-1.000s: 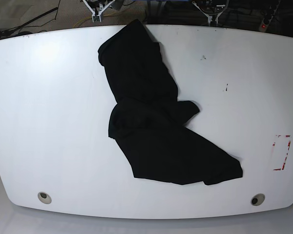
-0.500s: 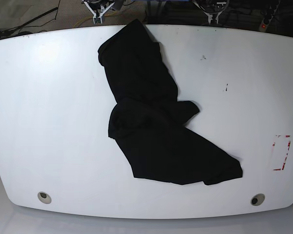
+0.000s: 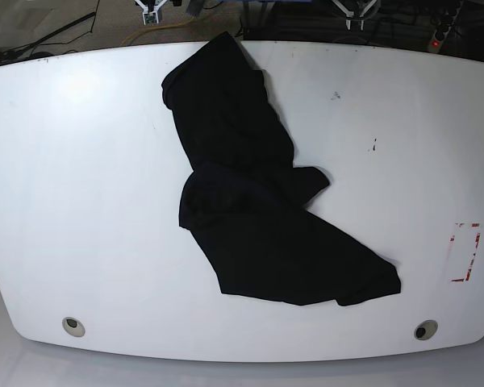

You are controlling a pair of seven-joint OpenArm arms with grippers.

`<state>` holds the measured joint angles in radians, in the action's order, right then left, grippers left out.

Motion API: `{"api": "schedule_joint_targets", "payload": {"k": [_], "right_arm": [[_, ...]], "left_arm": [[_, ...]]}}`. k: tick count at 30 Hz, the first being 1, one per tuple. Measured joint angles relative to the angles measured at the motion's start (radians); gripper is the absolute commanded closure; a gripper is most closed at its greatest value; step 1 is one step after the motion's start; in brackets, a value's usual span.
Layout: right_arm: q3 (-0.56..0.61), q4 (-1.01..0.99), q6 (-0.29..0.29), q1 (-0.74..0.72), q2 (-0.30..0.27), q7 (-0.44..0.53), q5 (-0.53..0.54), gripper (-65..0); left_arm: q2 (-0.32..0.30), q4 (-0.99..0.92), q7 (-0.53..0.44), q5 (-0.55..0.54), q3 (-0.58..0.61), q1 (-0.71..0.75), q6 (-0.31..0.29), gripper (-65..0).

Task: Fold the T-shirt properly

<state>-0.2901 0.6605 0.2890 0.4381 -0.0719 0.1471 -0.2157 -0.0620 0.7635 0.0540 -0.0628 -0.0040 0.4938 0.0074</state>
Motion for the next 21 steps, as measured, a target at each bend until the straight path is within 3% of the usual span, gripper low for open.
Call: {"api": "schedule_joint_targets", "payload": {"k": [4,11,19,21], "right_arm": [[0.001,0.089,0.0,0.078,0.007,-0.003,-0.002,-28.5],[0.099,0.302,0.006,0.238,0.031,-0.007,0.001,-28.5],[0.098,0.582,-0.001,0.424,0.047,-0.01,0.003,-28.5],[0.1,0.638,0.003,0.458,0.053,-0.013,0.047,-28.5]], "left_arm": [[-0.013,0.139,0.005,0.001,0.0,0.11,-0.007,-42.2],[-0.015,0.41,0.004,0.003,-0.002,0.301,0.0,-42.2],[-0.042,0.756,0.006,-0.001,-0.004,0.524,-0.003,-42.1],[-0.044,0.826,0.011,-0.001,-0.006,0.566,0.001,-42.1]]}}
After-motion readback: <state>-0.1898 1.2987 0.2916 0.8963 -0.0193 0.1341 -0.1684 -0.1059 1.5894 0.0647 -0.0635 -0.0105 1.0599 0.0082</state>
